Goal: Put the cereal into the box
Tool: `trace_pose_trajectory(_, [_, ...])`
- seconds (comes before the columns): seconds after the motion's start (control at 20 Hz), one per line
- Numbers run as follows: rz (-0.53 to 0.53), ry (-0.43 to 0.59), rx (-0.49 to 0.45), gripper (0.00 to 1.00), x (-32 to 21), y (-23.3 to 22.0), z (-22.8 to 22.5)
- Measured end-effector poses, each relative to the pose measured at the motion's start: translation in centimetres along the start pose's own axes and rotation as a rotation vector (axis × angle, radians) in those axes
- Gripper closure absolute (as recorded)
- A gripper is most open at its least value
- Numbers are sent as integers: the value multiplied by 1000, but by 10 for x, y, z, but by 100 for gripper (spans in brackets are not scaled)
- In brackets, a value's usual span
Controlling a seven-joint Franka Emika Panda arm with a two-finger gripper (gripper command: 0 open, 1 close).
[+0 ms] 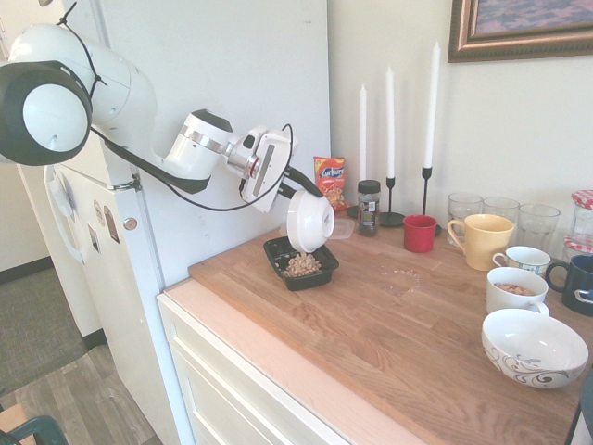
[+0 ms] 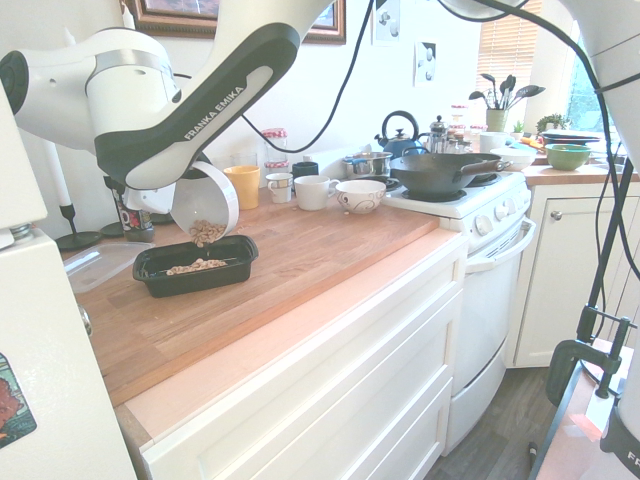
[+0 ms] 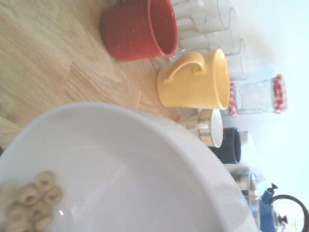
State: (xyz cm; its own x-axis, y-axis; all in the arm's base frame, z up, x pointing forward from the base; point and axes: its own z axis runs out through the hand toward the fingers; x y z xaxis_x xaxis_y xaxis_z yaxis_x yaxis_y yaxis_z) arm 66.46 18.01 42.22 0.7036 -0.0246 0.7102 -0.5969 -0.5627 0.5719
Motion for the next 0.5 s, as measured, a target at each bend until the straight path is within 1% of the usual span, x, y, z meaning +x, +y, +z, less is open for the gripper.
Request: trace_pose_trajectory(0.5, [-12, 35, -21, 100, -6, -2, -5])
